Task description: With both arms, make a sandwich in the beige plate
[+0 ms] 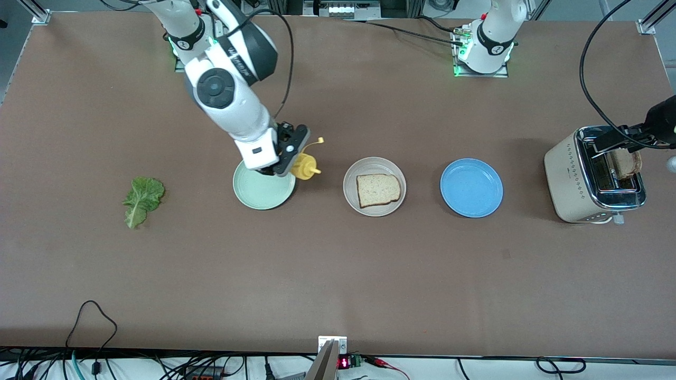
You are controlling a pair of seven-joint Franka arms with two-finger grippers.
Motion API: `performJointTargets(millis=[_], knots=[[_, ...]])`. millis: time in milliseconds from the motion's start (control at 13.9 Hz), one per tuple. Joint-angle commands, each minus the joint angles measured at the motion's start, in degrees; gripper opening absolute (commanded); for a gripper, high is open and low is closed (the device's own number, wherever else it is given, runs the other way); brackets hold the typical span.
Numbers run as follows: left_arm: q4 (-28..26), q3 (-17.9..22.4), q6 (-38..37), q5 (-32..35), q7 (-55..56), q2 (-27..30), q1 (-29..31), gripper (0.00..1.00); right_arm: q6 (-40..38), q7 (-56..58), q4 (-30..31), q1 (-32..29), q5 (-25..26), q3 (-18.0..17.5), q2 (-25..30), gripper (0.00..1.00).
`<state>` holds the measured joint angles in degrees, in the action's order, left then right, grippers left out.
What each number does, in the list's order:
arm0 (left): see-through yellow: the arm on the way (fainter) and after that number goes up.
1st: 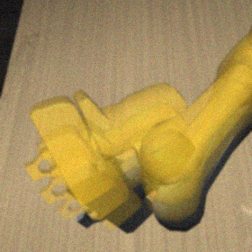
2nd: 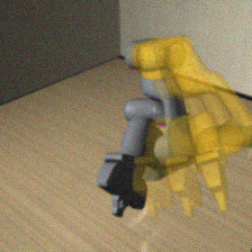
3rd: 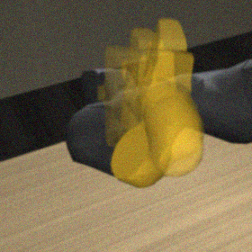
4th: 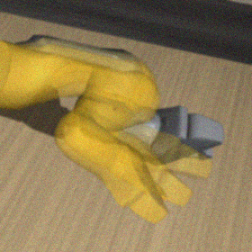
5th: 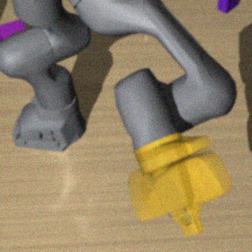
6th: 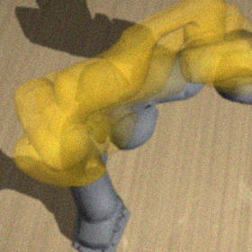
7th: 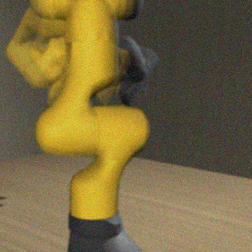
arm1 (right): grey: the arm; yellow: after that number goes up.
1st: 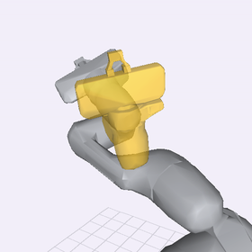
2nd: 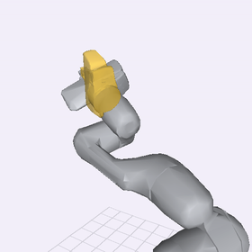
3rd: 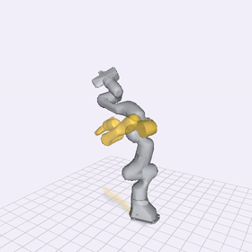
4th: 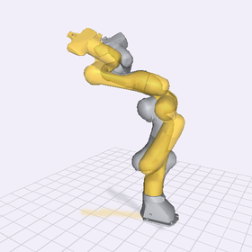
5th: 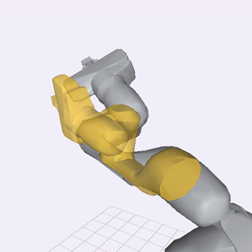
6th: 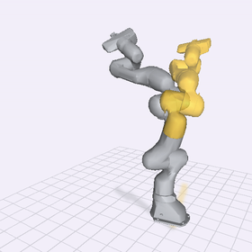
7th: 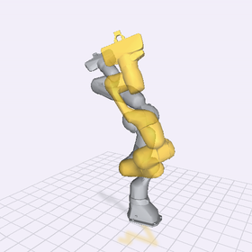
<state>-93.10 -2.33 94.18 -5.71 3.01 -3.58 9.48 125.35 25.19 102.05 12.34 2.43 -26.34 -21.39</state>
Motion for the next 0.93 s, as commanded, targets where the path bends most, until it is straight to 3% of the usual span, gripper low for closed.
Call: performJointTargets(millis=[0,359,574,862], knots=[[-0.4,-0.2,-0.1,-0.9,-1.0,0.3,0.1,1.0,-0.6,-3.6,-6.3,4.1,5.8,-0.1,-5.1,0.09],[-0.4,-1.2,0.2,-0.2,-1.1,0.7,-0.6,1.0,-1.2,-12.4,-9.3,9.7,14.3,0.1,-10.5,0.08],[-0.4,-6.4,0.8,6.3,-1.0,1.0,-0.5,1.0,-1.2,-16.9,-14.4,12.5,20.6,0.3,-16.6,0.08],[-0.2,-7.4,1.4,6.9,-0.9,0.9,0.4,1.0,-1.2,-17.5,-15.5,14.5,21.3,1.7,-18.5,0.08]])
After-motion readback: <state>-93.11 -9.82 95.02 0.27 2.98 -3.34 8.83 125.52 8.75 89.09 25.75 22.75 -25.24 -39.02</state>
